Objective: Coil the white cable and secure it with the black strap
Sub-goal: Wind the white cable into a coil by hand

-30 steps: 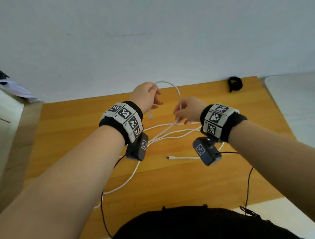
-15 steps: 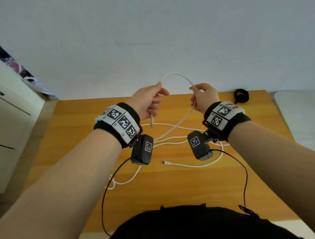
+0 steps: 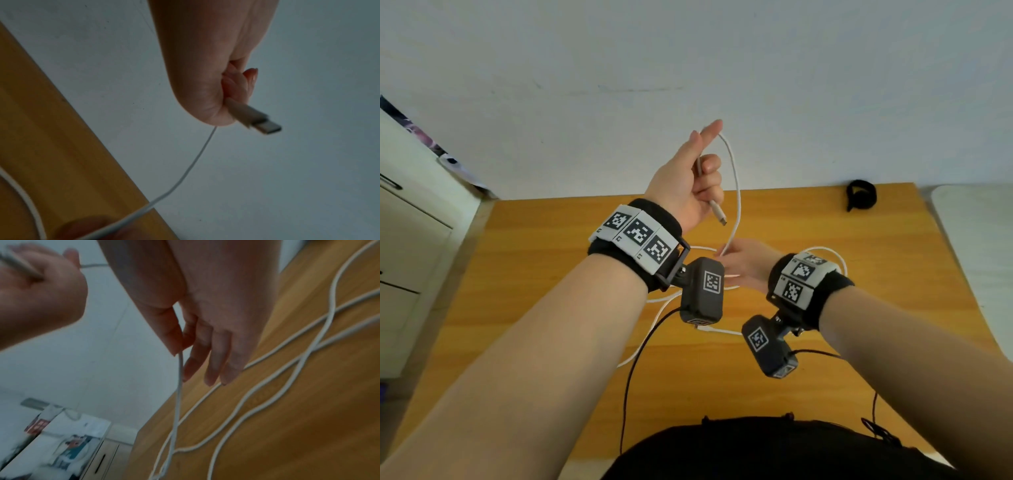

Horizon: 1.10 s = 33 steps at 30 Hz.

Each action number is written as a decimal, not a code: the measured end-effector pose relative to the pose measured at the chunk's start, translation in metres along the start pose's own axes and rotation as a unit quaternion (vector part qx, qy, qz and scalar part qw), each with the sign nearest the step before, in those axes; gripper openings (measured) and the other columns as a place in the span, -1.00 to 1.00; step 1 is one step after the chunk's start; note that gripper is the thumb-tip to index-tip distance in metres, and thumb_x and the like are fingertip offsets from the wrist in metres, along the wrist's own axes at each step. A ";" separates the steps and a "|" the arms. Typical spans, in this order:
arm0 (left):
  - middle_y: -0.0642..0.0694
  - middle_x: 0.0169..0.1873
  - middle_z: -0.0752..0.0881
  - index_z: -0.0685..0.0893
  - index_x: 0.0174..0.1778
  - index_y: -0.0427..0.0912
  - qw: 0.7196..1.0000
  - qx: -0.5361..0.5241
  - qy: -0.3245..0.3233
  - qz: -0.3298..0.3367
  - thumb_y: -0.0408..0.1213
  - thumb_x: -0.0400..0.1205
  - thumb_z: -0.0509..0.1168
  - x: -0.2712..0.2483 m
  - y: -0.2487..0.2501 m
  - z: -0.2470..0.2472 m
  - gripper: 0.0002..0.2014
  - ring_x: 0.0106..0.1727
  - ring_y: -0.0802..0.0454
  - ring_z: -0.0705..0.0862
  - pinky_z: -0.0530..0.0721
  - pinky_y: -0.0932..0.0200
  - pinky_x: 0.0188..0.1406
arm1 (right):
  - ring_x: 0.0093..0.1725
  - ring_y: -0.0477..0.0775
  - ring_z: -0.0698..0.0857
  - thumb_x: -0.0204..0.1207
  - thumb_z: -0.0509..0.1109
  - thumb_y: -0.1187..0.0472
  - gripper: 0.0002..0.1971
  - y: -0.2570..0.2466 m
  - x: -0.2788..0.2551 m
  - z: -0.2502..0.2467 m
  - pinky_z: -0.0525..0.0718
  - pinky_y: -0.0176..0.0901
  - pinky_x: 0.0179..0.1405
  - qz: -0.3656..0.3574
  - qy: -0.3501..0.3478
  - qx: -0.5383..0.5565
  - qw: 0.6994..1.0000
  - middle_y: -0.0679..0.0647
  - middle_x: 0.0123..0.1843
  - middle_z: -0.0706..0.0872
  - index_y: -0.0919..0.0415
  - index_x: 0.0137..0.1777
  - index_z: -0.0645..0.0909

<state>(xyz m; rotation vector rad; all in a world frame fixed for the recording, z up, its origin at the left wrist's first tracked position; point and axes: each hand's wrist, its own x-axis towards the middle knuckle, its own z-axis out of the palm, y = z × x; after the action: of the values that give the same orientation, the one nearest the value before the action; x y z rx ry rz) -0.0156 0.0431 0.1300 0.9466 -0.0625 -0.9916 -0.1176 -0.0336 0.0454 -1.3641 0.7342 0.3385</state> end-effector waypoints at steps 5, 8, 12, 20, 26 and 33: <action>0.05 -0.49 0.51 0.63 0.30 0.10 0.997 0.074 0.032 0.020 -0.02 0.68 0.20 -0.001 0.004 -0.005 -0.70 -0.60 0.19 0.17 0.14 0.33 -0.60 | -0.22 0.06 0.72 0.66 0.16 0.37 -0.93 0.002 -0.004 0.003 0.73 0.01 0.02 -0.046 0.041 0.077 0.995 0.15 -0.28 0.67 0.29 0.04 0.47; 0.01 -0.37 0.58 0.54 0.38 0.16 0.991 0.120 0.045 0.033 -0.02 0.71 0.14 -0.002 0.003 -0.010 -0.68 -0.60 0.20 0.21 0.17 0.33 -0.59 | -0.43 0.07 0.58 0.68 0.14 0.31 -0.75 -0.009 -0.005 -0.007 0.80 -0.10 -0.29 -0.071 0.109 -0.004 0.992 0.12 -0.38 0.53 0.19 0.26 0.56; -0.04 -0.28 0.65 0.39 0.51 0.18 0.986 0.153 0.032 0.048 -0.09 0.75 0.07 0.002 0.002 -0.013 -0.62 -0.58 0.20 0.24 0.21 0.34 -0.57 | -0.22 0.08 0.55 0.69 0.07 0.28 -0.62 -0.015 -0.005 -0.009 0.55 -0.14 -0.20 -0.127 0.149 -0.326 0.925 0.13 -0.11 0.65 0.04 0.42 0.52; -0.03 0.04 0.64 0.24 0.60 0.20 0.899 0.427 0.037 0.090 -0.16 0.76 0.02 0.004 -0.012 -0.021 -0.55 -0.36 0.13 0.44 0.57 0.20 -0.29 | -0.03 0.20 0.59 0.66 0.09 0.35 -0.68 -0.025 -0.006 -0.007 0.54 -0.13 -0.20 -0.127 0.099 -0.556 0.816 0.07 -0.01 0.45 0.04 0.21 0.59; -0.01 0.33 0.56 0.18 0.60 0.28 0.854 0.513 0.012 0.080 -0.13 0.76 0.00 0.003 -0.017 -0.022 -0.54 0.00 0.13 0.69 0.73 0.07 0.05 | 0.13 0.08 0.67 0.65 0.21 0.17 -0.69 -0.030 -0.018 -0.005 0.52 -0.20 0.13 -0.192 0.100 -0.485 0.847 0.09 0.16 0.76 0.06 0.32 0.63; -0.16 0.54 0.42 0.12 0.63 0.20 0.799 0.593 -0.025 0.102 -0.14 0.77 -0.03 0.009 -0.019 -0.033 -0.52 0.01 0.13 0.67 0.63 0.12 0.25 | -0.29 -0.07 0.63 0.43 0.41 0.32 -0.79 -0.041 -0.022 -0.007 0.64 -0.20 -0.24 -0.198 0.121 -0.405 0.884 0.00 -0.14 0.70 0.14 0.05 0.61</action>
<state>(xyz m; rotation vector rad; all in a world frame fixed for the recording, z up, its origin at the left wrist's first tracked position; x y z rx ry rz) -0.0086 0.0539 0.0924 2.0023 -0.9033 -0.7086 -0.1104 -0.0447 0.0901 -2.3431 0.4983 0.1408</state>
